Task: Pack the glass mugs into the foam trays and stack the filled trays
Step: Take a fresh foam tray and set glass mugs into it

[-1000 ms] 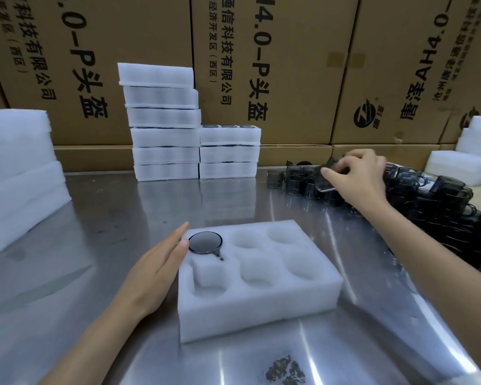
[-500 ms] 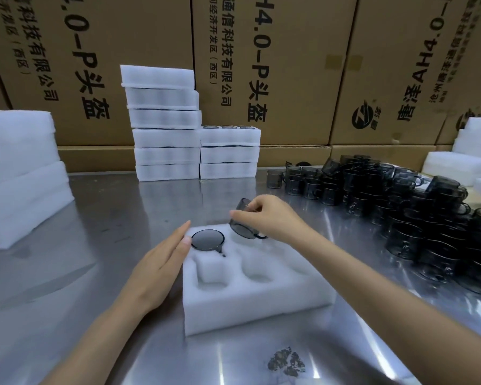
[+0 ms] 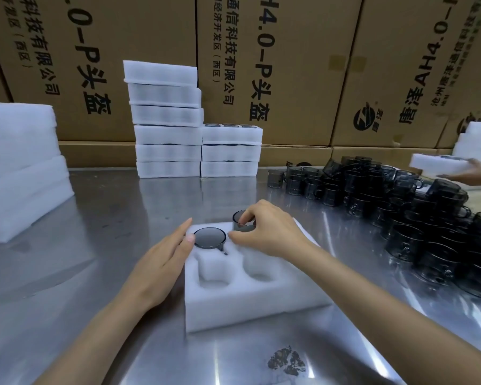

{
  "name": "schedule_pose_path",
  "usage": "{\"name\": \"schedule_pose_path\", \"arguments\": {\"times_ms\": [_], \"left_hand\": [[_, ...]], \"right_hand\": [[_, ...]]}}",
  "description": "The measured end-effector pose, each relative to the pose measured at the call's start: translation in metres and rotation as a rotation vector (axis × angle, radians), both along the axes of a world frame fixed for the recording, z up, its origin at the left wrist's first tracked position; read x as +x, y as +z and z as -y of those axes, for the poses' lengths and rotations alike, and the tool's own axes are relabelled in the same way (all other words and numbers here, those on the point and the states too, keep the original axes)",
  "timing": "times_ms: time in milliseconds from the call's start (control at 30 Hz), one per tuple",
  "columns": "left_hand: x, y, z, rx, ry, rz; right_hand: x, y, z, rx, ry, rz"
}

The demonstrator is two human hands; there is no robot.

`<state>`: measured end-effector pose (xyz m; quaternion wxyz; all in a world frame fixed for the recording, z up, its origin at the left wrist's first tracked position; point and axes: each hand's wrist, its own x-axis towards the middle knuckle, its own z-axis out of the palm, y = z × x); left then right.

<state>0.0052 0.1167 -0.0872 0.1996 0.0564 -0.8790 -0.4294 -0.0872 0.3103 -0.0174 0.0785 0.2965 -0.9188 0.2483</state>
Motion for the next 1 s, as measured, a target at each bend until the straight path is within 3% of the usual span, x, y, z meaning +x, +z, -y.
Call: {"name": "schedule_pose_path", "arguments": {"times_ms": [167, 367, 500, 600, 767, 1000], "left_hand": [[0.003, 0.01, -0.002, -0.082, -0.007, -0.032], [0.011, 0.039, -0.019, -0.154, -0.108, -0.142], [0.011, 0.055, -0.036, -0.376, -0.27, -0.058], [0.006, 0.055, -0.043, -0.533, -0.308, 0.057], [0.006, 0.05, -0.041, -0.58, -0.306, 0.138], [0.004, 0.045, -0.04, -0.545, -0.278, 0.052]], "right_hand": [[-0.001, 0.001, -0.006, -0.032, 0.025, 0.023], [-0.004, 0.018, -0.036, -0.337, 0.104, 0.085], [-0.002, 0.001, -0.049, -0.06, 0.247, 0.072], [-0.001, -0.011, -0.052, 0.038, 0.267, 0.103], [0.002, -0.013, -0.052, 0.212, 0.254, 0.127], [0.007, -0.009, -0.051, 0.287, 0.277, 0.121]]}}
